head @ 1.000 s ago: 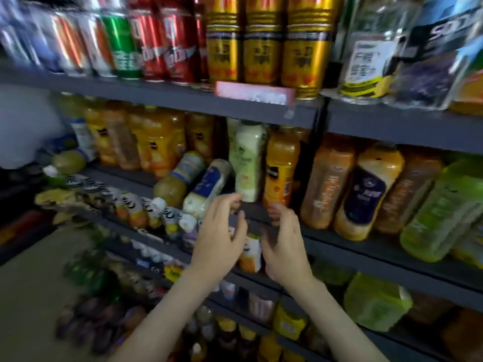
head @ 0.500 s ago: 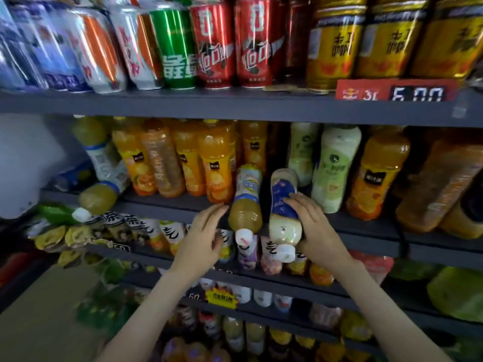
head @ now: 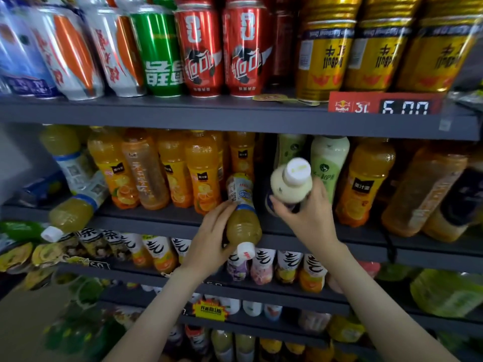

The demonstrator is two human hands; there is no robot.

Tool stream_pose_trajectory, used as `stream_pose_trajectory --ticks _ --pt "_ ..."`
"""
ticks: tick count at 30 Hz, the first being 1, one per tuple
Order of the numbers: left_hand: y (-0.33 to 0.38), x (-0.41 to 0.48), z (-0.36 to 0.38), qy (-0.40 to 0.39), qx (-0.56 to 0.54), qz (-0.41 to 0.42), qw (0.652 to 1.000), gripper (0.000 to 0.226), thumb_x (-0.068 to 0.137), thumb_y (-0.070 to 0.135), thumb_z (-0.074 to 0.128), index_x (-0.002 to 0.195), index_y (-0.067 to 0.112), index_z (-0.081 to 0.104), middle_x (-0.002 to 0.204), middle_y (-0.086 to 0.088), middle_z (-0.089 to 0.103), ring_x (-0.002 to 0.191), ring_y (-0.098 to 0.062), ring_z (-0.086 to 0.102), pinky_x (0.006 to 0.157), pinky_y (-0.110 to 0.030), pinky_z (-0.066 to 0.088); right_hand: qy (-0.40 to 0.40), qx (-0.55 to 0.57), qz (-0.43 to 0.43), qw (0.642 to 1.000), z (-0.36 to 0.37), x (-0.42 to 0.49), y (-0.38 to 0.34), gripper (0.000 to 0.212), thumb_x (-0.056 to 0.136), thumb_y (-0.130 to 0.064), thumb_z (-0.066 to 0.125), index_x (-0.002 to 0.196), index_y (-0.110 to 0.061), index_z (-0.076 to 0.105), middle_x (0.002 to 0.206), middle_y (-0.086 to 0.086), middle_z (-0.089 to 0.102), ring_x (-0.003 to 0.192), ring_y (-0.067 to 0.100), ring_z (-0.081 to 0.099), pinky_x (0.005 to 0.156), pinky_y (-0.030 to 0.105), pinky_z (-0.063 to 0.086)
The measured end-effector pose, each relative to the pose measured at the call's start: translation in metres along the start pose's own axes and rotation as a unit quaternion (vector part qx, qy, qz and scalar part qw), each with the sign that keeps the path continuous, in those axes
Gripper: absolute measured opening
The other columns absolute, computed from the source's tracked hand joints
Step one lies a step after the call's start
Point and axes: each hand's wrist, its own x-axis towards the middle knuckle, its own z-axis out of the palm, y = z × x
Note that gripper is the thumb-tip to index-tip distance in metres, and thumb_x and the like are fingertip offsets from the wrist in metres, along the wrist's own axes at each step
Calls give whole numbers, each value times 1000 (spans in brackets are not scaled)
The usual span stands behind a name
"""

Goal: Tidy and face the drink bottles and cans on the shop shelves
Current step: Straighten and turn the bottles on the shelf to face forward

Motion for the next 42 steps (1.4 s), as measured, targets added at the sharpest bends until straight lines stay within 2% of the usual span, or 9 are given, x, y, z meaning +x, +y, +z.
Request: stream_pose_trajectory --ticks 5,10,13,18,25,31,34,37,42 --pt "0 8 -1 -5 57 79 995 83 75 17 77 143 23 31 153 1 20 142 -9 11 110 -35 22 3 -29 101 994 11 37 0 66 76 -39 74 118 5 49 110 17 59 100 27 56 68 12 32" --pt "1 19 4 -12 49 109 993 75 74 32 74 137 22 35 152 7 22 143 -9 14 115 -35 17 -20 -60 133 989 18 46 -1 64 77 -44 72 117 1 48 110 16 59 98 29 58 68 27 41" --pt "3 22 7 -25 62 112 991 78 70 30 78 136 22 36 148 4 32 140 -9 20 115 -37 19 -14 -64 131 989 22 42 -4 63 79 -41 72 119 1 47 112 16 59 100 31 59 70 30 43" --pt "9 21 8 6 94 149 984 73 71 34 80 131 17 43 139 -5 46 133 -18 35 111 -37 29 -41 -72 139 987 24 32 -6 68 87 -24 65 141 -4 29 137 17 46 117 33 52 84 36 45" --pt "18 15 10 66 109 197 972 72 73 36 76 131 10 41 137 -7 41 126 -26 42 101 -43 43 -54 -37 104 992 12 7 5 63 92 -12 57 146 -5 25 145 13 41 122 27 50 90 27 42" --pt "50 24 -8 171 70 104 977 65 73 48 63 124 11 46 119 -13 61 112 -18 50 88 -18 42 -75 36 66 994 7 -20 15 55 89 -1 57 139 -9 36 129 9 52 116 13 48 89 14 38" --pt "64 33 -17 207 21 23 978 68 69 54 65 119 9 52 110 -7 63 103 -15 55 85 -13 39 -156 95 31 983 13 -25 14 66 85 0 61 141 -16 32 138 4 46 124 11 46 100 25 42" --pt "76 50 -30 190 -53 -79 977 72 67 67 64 112 12 54 101 2 63 92 -11 58 73 -11 40 -224 105 15 969 26 -20 5 68 82 -14 65 141 -18 31 138 -1 46 127 11 44 102 30 42" --pt "73 70 -35 150 -82 -135 976 62 73 60 59 113 14 53 100 2 63 91 -14 61 71 -18 44 -186 51 44 980 47 -7 -8 62 82 -16 68 135 -5 38 122 10 53 115 23 49 86 22 37"
